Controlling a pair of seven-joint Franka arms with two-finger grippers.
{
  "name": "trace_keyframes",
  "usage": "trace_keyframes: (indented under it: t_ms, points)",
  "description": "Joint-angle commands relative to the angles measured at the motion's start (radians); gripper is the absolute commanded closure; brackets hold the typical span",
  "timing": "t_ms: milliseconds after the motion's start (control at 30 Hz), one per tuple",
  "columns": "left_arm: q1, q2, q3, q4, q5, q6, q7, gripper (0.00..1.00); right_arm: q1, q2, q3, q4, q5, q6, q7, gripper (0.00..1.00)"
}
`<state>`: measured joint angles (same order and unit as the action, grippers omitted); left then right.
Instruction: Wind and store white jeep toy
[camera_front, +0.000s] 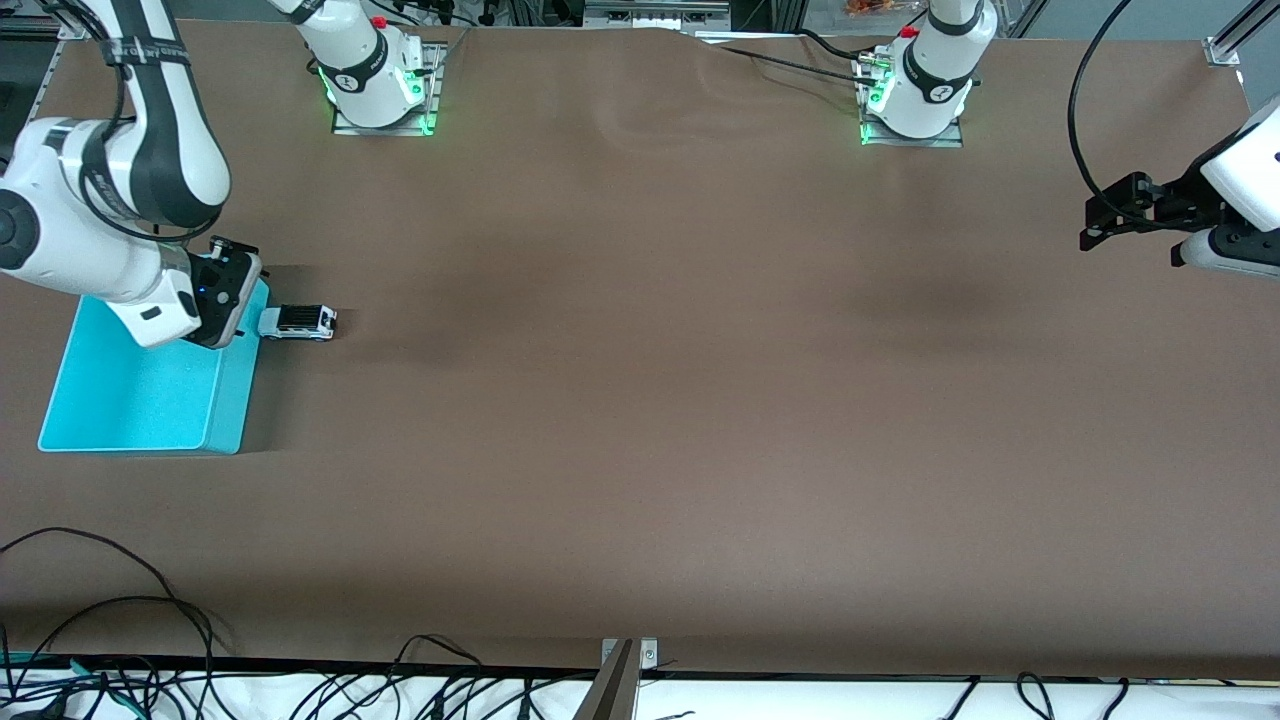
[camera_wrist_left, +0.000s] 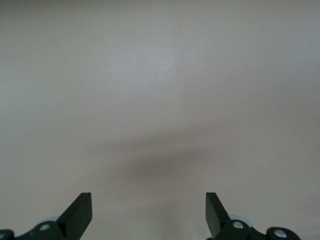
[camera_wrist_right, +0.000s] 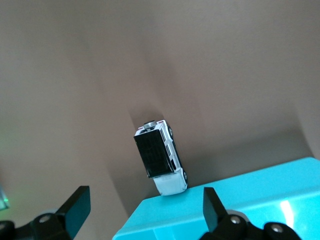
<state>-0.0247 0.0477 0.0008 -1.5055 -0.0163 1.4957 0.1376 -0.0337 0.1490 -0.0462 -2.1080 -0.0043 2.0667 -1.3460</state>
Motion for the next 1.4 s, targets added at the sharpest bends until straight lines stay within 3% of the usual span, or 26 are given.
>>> trace_keyframes:
  t_ms: [0,267,667,1200,1367]
  points:
    - [-0.009,0.003,-0.007,0.021,-0.007,0.0,0.0,0.0,-0.002,-0.003,-0.018,-0.09,0.021,0.102,-0.094,0.0]
    - [-0.009,0.003,-0.005,0.021,-0.007,0.0,0.0,0.0,-0.003,0.026,-0.029,-0.167,0.021,0.242,-0.166,0.0]
    - [-0.009,0.003,-0.004,0.021,-0.008,0.0,0.0,0.0,-0.018,0.106,-0.041,-0.184,0.023,0.354,-0.255,0.0]
    - [-0.009,0.001,-0.004,0.021,-0.008,-0.005,0.0,0.0,-0.02,0.119,-0.037,-0.294,0.027,0.547,-0.277,0.0]
    - [-0.009,0.001,-0.004,0.022,-0.008,-0.005,0.0,0.0,-0.02,0.124,-0.035,-0.297,0.027,0.556,-0.303,0.24]
